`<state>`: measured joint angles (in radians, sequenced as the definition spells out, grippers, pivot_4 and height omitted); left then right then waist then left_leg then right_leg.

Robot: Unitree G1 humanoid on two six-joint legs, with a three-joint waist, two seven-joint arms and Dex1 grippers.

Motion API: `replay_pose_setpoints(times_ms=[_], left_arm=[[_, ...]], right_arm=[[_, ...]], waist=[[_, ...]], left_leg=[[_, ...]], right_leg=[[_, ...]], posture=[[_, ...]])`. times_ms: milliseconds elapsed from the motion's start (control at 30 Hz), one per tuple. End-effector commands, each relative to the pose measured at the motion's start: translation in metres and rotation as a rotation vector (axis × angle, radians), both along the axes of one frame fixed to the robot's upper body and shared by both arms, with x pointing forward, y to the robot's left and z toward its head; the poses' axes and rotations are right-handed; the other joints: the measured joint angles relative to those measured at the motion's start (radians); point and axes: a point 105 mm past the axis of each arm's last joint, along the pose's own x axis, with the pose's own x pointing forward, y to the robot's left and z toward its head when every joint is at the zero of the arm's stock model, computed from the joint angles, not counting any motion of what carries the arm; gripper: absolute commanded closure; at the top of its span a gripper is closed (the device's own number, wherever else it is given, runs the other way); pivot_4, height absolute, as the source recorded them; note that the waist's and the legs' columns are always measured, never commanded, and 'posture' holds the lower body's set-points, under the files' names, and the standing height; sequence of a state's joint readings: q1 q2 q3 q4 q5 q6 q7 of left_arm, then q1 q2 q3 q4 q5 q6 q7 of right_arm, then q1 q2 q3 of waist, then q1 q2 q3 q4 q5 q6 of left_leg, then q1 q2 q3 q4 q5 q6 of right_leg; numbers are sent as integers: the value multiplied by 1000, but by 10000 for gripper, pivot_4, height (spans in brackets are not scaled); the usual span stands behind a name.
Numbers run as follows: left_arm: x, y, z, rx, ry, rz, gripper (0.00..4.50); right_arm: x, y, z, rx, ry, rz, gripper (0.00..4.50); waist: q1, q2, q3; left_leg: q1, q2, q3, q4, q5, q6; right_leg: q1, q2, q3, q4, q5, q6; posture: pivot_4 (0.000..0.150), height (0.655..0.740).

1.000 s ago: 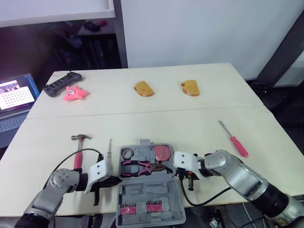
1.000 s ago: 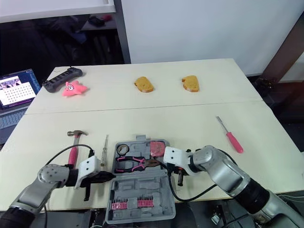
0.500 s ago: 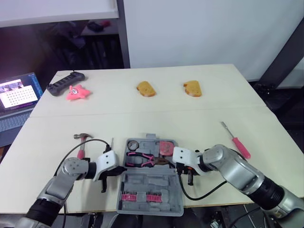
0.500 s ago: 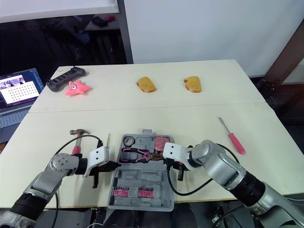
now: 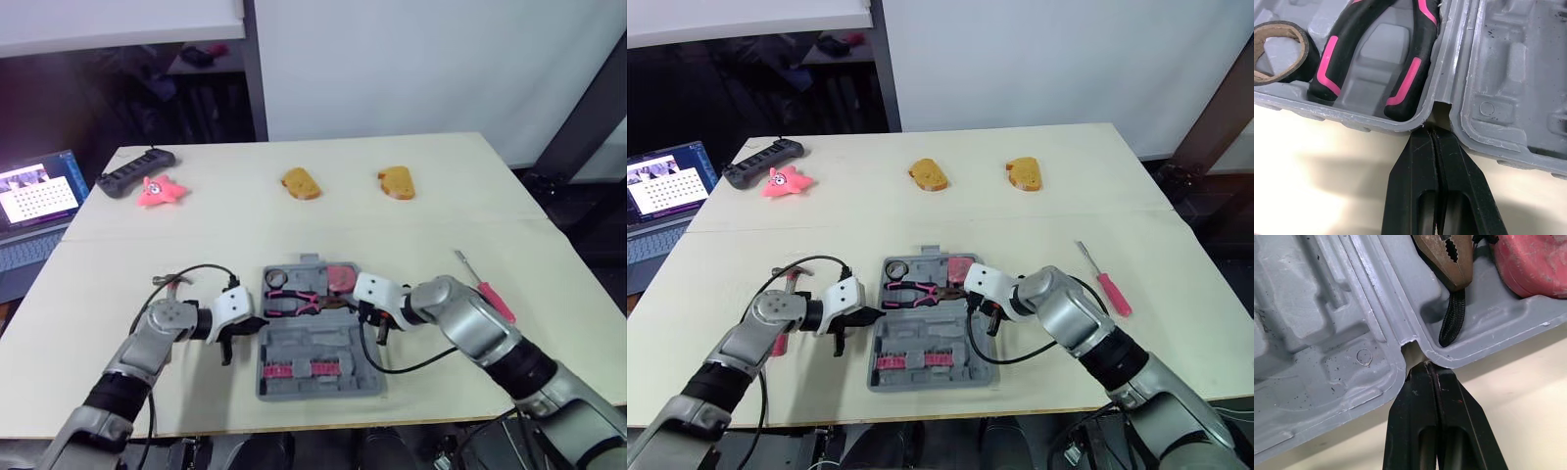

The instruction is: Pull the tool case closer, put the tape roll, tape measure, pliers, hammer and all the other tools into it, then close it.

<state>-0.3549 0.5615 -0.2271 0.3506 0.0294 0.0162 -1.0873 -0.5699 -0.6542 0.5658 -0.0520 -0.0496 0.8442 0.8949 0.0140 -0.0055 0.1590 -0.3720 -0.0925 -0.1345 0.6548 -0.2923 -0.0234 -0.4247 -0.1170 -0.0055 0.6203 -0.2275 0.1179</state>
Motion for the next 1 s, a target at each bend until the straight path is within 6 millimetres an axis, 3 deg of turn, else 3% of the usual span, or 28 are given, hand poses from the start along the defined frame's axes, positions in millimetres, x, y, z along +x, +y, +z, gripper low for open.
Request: replay_pose_setpoints(times_ms=[33, 167, 367, 1000], left_arm=[[4, -8, -11, 22, 1, 0, 44631], [4, -10, -13, 16, 1, -9, 44631], [-6, -10, -17, 4, 21, -32, 44631], [-29, -5, -23, 10, 65, -42, 44631]], right_arm=[[9, 8, 12, 34, -55, 24, 45000], [5, 8, 13, 33, -35, 34, 45000], [-17, 15, 10, 44, 3, 62, 45000], [-19, 15, 5, 38, 6, 27, 45000]], waist=[[0, 0, 0], [1, 0, 0], [-1, 1, -1], [-6, 1, -1]], left_leg=[[0, 0, 0, 0, 0, 0], [0, 0, -1, 0, 0, 0], [-1, 0, -1, 1, -1, 1], [-1, 0, 0, 0, -2, 2]], right_leg=[[0, 0, 0, 0, 0, 0], [0, 0, 0, 0, 0, 0], [0, 0, 0, 1, 0, 0], [-1, 0, 0, 0, 0, 0]], posture=[[1500, 7219], [1500, 7219], [1500, 7219], [1500, 7219]])
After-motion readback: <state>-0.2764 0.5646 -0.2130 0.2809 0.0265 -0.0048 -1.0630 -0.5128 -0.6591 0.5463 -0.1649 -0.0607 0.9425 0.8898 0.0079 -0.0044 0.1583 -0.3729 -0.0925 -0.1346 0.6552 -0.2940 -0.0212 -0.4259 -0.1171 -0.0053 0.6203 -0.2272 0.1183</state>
